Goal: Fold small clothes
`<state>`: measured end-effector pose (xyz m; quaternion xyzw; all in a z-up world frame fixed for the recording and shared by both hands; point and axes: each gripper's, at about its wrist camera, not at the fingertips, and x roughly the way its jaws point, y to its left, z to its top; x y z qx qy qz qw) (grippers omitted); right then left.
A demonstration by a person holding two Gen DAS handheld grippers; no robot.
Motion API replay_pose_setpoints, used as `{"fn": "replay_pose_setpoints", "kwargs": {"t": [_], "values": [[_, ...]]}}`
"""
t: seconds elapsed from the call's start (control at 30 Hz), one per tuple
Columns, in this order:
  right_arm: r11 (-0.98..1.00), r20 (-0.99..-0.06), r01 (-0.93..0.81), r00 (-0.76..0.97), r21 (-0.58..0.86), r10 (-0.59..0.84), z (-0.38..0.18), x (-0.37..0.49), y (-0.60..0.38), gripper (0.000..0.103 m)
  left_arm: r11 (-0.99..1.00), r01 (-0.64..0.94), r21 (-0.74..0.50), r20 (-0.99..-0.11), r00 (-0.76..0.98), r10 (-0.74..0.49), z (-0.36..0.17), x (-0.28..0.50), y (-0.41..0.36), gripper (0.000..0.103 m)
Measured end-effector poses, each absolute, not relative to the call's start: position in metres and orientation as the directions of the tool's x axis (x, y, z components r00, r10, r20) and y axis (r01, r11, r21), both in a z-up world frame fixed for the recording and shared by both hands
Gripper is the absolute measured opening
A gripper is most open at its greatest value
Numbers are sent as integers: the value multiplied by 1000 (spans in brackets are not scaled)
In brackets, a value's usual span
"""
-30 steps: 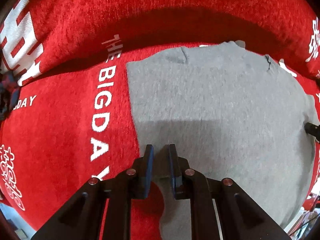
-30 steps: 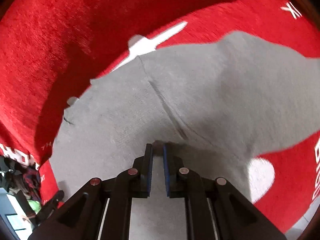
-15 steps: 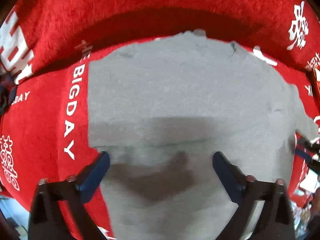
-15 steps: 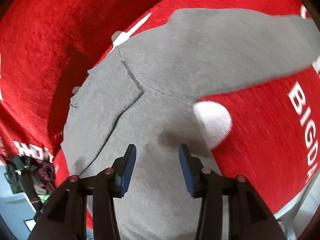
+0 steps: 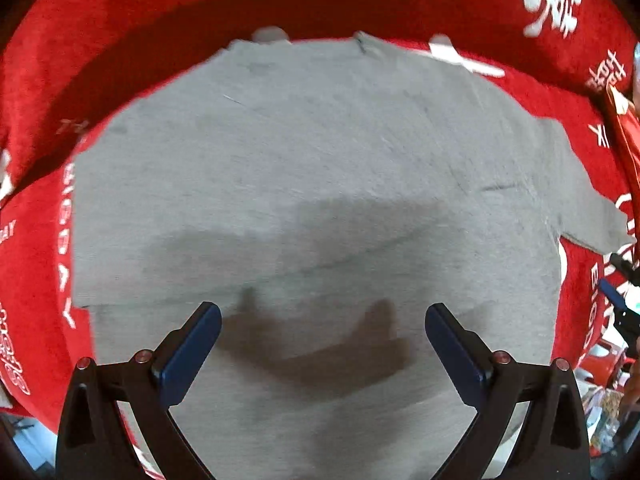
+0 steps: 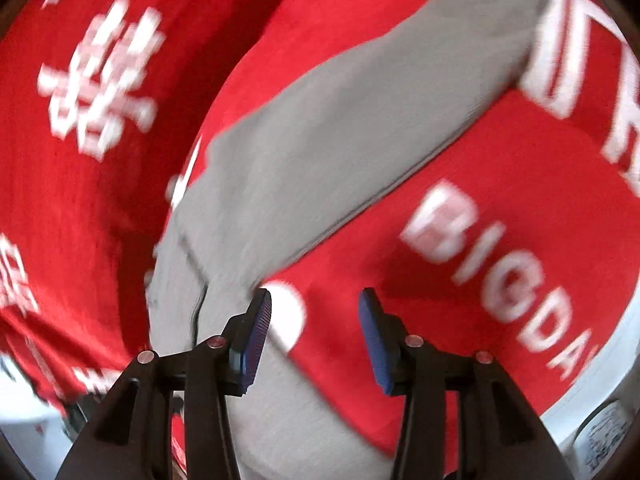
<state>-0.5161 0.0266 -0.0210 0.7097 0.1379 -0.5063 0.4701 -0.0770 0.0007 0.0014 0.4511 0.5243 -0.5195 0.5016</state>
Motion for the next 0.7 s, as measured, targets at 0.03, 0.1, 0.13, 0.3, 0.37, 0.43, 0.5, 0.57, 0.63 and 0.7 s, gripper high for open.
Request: {"fn": "replay_pose_setpoints", "kwargs": {"t": [0.03,0.1,0.13,0.3,0.37,0.43,0.5,0.57,0.63,0.7], "values": [[-545,-848,651,433,528,-304,-22,-531,27,49,46,994,-95,-995,-92,-48,1,-82,-1,102],[-586,-849,615,400,528,-345,-25,-555,28,49,35,996,-86,-994,-83,-64,3,-92,-3,102],[-608,-847,590,383,531,-368,-27,-567,27,49,33,995,-92,-994,-89,-69,5,-97,-4,102],[-688,-843,488,337,538,-421,-47,-611,20,49,40,993,-110,-991,-106,-83,10,-121,-11,102],[-709,-838,448,328,545,-437,-55,-621,15,49,42,992,-121,-989,-116,-92,11,-130,-15,102],[-717,-829,417,312,558,-464,-58,-630,11,49,47,990,-136,-987,-131,-94,12,-138,-17,102],[-723,-821,389,302,571,-485,-61,-639,2,49,54,987,-151,-985,-146,-90,11,-145,-20,102],[-724,-813,371,301,581,-498,-60,-643,-2,49,57,986,-158,-984,-153,-88,9,-152,-23,102],[-719,-794,340,316,606,-520,-62,-643,-9,49,59,985,-161,-984,-155,-92,9,-155,-23,102],[-707,-771,317,347,632,-534,-63,-644,-14,49,65,985,-163,-983,-156,-99,9,-155,-22,102]]}}
